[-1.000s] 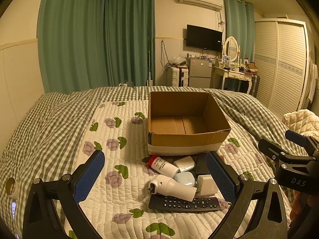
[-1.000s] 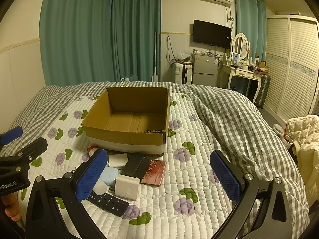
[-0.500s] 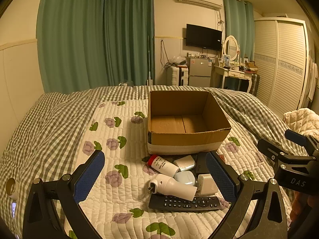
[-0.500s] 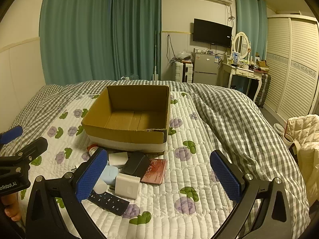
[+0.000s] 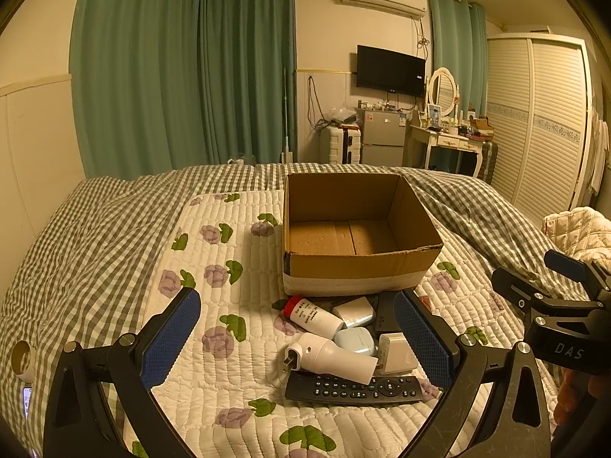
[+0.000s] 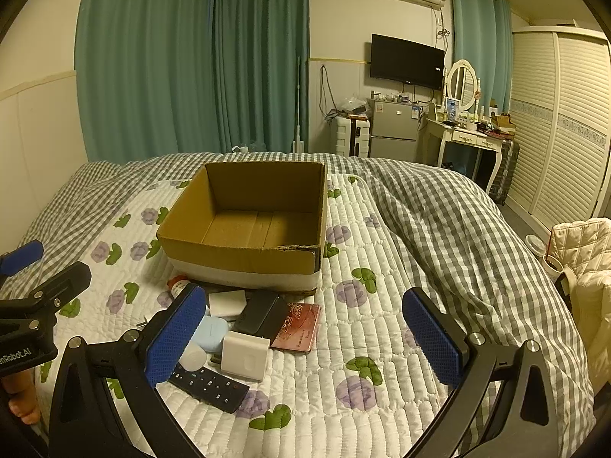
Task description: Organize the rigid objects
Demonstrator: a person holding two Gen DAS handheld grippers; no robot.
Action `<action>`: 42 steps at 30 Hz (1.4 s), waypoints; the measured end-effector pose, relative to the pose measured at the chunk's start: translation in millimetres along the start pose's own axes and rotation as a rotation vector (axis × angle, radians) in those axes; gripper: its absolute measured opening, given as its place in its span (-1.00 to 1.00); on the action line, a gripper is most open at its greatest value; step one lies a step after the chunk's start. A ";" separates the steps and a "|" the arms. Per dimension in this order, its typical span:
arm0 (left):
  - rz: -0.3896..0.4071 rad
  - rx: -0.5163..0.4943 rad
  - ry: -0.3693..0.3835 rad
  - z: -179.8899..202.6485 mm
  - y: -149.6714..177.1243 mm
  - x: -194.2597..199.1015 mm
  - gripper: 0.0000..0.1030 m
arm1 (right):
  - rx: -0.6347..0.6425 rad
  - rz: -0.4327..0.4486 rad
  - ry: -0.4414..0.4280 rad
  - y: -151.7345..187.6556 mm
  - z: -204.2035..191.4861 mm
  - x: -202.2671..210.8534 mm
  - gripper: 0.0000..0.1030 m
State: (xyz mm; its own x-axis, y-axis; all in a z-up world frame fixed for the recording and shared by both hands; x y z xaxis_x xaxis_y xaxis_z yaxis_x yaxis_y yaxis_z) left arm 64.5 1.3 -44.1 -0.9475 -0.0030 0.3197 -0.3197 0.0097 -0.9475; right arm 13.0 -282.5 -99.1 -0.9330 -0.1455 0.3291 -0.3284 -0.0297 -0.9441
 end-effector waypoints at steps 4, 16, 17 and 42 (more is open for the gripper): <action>0.002 -0.002 -0.001 0.0 -0.3 -0.2 1.00 | 0.002 -0.002 -0.001 -0.3 -0.7 0.2 1.00; -0.006 0.002 0.013 1.4 0.0 -3.5 1.00 | 0.003 -0.008 0.000 -0.8 -0.6 -1.6 1.00; -0.010 0.002 0.016 1.4 0.4 -3.3 1.00 | 0.005 -0.010 0.000 -1.0 -0.7 -1.8 1.00; -0.408 -0.082 0.006 -2.9 108.1 -74.8 1.00 | -0.121 -0.519 -0.201 121.1 -44.3 -127.4 0.05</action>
Point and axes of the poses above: each gripper's, at about its wrist camera, not at the fingertips, and x roughly against the way its jaws point, z to its right, y to its underside, the point moved 7 cm from there along -x, roughly the way its jaws point, and after that the axes turned 12 degrees about z, right-handed, at the moved point
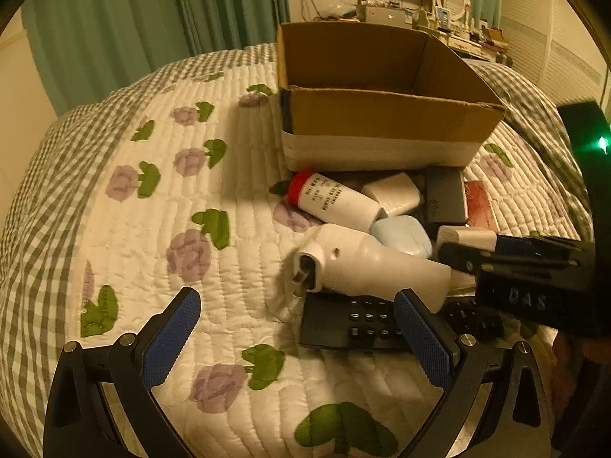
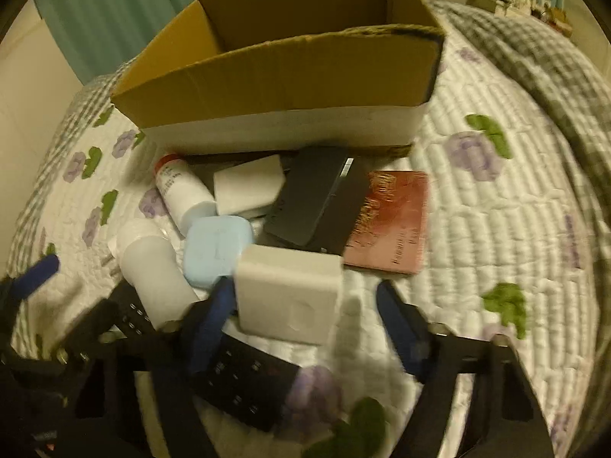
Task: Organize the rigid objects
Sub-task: 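Grasp the white hair dryer with the left tool while the right tool grasps the white cube charger, then lower the hair dryer and cube charger into the box and open both tools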
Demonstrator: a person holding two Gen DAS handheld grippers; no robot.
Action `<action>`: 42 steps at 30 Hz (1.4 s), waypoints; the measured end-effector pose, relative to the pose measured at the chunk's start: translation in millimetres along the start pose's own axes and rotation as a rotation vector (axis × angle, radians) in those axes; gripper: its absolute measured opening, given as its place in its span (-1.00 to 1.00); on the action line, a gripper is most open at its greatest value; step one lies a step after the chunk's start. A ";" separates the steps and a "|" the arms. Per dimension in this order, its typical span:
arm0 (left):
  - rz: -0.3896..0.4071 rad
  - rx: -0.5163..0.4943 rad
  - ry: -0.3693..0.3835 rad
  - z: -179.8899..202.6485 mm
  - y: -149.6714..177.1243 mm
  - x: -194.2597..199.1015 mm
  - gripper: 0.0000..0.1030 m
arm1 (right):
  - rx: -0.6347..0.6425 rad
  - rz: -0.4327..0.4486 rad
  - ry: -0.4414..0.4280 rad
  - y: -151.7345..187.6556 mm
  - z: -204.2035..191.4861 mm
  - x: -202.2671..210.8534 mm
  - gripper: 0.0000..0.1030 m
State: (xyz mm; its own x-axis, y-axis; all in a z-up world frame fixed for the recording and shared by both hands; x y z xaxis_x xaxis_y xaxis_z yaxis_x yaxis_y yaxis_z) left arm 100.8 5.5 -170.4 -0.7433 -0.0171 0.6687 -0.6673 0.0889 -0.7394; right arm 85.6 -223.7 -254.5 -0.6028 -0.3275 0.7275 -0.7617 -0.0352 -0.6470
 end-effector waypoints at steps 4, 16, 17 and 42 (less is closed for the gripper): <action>-0.011 -0.016 0.053 17.6 -2.7 -0.7 1.00 | 0.024 0.011 -0.015 -6.6 -1.3 4.6 0.04; -0.160 0.096 0.040 40.8 -13.0 -40.1 1.00 | -0.023 0.094 0.128 -37.3 53.6 30.4 0.04; -0.164 0.114 0.043 40.4 -15.9 -42.9 1.00 | -0.032 0.092 0.131 -37.4 57.0 30.8 0.04; -0.018 0.082 0.098 18.7 -49.7 10.2 0.15 | 0.116 0.136 0.162 -46.5 13.4 50.0 0.04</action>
Point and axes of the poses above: each gripper's, at about its wrist camera, not at the fingertips, and x roughly against the way its jaws point, z to its right, y to its underside, the point moved 7 cm from there along -x, roughly the way its jaws point, and after that the axes turned 12 degrees about z, right-handed, at the moved point
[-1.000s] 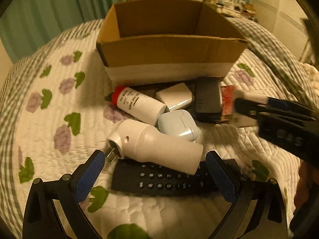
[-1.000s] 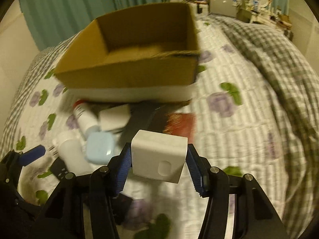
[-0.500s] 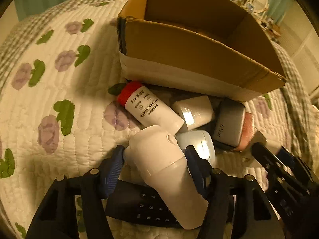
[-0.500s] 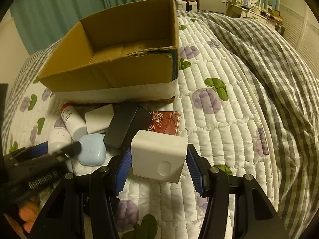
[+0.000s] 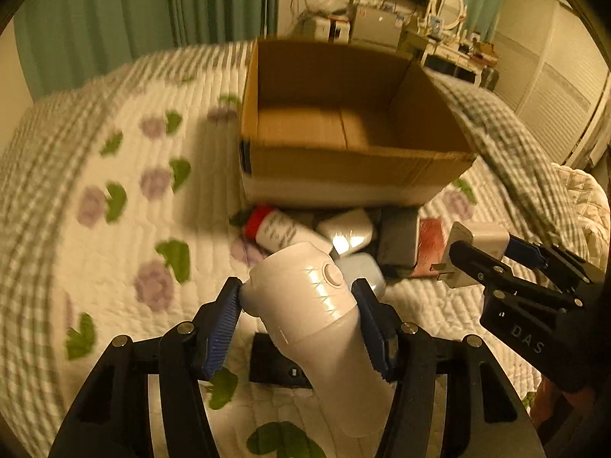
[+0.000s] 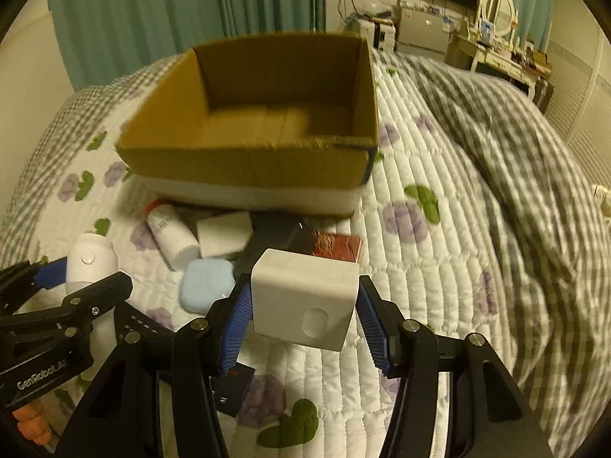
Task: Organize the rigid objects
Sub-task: 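Lower the hair dryer and cube charger into the box and open both tools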
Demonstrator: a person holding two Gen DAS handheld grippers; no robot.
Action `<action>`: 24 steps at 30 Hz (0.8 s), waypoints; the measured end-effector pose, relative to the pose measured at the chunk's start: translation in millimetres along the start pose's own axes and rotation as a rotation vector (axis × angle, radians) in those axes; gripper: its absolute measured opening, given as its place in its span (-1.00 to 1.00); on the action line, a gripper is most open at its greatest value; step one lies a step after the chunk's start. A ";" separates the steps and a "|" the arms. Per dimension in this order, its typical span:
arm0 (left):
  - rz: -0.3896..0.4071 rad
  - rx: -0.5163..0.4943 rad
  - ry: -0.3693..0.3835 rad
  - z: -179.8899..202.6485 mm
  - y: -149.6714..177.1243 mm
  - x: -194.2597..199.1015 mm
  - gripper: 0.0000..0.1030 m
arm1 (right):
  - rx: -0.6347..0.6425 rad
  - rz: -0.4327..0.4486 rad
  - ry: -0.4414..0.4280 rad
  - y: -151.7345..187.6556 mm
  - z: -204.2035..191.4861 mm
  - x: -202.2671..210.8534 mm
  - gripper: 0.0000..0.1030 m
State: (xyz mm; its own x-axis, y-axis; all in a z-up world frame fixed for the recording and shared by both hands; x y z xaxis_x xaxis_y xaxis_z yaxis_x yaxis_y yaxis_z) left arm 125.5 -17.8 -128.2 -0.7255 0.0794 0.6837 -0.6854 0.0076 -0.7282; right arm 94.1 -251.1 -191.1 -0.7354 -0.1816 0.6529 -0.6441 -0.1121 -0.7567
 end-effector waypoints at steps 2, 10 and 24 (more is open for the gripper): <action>0.039 -0.023 -0.005 5.1 -15.6 8.3 0.15 | 0.003 0.026 -0.009 -12.0 -2.0 8.6 0.04; 0.166 -0.088 0.002 15.8 -89.4 20.9 0.16 | 0.021 0.175 -0.041 -94.2 -3.9 38.5 0.04; 0.145 -0.124 -0.037 14.3 -152.9 -79.1 0.16 | 0.063 0.193 -0.082 -168.9 5.1 -30.6 0.04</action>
Point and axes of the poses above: each gripper's, at about its wrist camera, not at the fingertips, and x roughly against the way its jaws point, z to its right, y to its underside, the point moved 7 cm from there along -x, roughly the way its jaws point, and after that the axes turned 12 degrees about z, right-handed, at the moved point
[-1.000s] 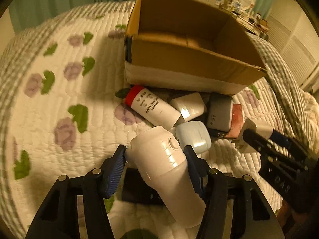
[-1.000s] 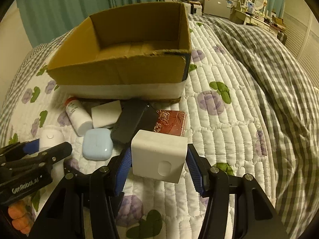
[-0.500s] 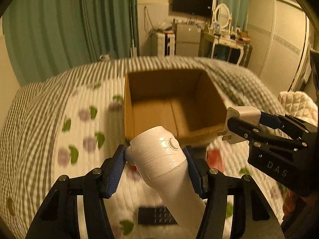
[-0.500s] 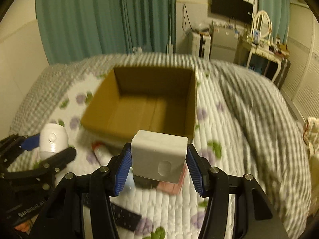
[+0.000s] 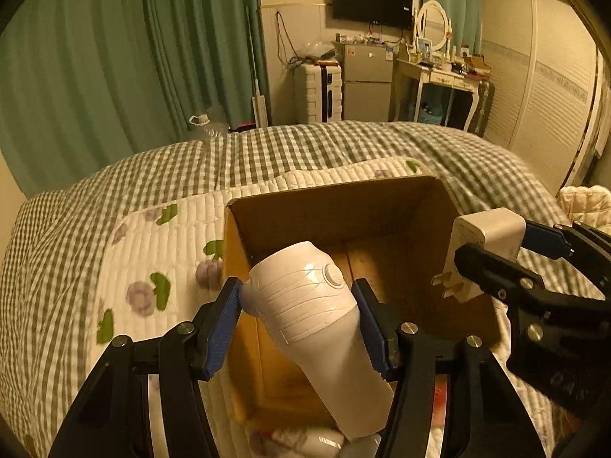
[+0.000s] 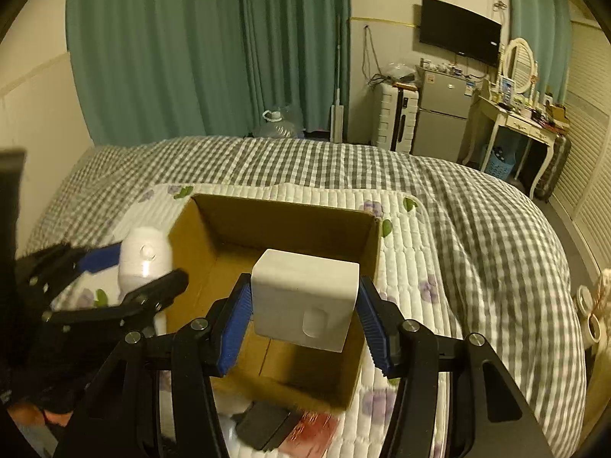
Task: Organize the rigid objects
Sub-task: 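Lower the hair dryer and cube charger into the box and open both tools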
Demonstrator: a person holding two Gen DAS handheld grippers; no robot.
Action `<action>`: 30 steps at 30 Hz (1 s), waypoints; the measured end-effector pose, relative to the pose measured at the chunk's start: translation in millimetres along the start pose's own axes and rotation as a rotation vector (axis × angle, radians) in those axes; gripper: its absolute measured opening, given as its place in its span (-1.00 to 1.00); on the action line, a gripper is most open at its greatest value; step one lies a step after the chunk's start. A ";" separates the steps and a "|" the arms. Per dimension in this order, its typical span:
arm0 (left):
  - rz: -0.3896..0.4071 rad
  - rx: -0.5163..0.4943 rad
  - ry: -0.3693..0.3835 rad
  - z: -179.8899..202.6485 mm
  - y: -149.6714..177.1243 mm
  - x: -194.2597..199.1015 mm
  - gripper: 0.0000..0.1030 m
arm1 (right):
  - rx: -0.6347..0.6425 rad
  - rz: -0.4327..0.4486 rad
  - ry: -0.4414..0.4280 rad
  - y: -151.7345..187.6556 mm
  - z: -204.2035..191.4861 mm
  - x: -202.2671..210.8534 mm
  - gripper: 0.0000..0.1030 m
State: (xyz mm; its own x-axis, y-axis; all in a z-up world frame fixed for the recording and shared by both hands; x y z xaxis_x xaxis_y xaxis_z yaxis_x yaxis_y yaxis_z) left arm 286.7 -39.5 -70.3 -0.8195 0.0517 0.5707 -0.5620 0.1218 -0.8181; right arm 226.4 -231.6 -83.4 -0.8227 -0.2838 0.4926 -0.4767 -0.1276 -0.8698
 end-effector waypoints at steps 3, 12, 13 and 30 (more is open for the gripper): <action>-0.008 0.007 0.005 0.9 5.7 -16.5 0.16 | 0.004 -0.016 0.004 6.4 4.4 -21.7 0.04; 0.032 0.020 0.018 -1.4 14.9 -29.9 0.47 | -0.020 -0.025 0.009 15.4 16.6 -53.7 0.04; 0.038 0.029 0.017 -3.1 13.9 -27.8 0.47 | -0.020 -0.024 0.009 14.3 17.4 -54.9 0.04; 0.128 0.028 -0.002 -21.9 0.0 80.2 0.82 | -0.029 0.024 0.068 -6.3 23.6 -10.1 0.48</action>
State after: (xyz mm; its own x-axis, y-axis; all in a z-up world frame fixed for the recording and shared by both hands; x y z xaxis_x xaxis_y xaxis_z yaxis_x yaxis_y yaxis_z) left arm 223.5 -13.6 -23.0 -0.8850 0.0631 0.4612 -0.4555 0.0871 -0.8860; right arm 245.0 -250.3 -83.6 -0.8526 -0.2210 0.4735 -0.4648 -0.0935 -0.8805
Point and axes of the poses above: each gripper's, at about its wrist camera, not at the fingertips, and x roughly against the way its jaws point, z to its right, y to its underside, the point moved 7 cm from there along -x, roughly the way its jaws point, and after that the axes turned 12 degrees about z, right-handed, at the moved point
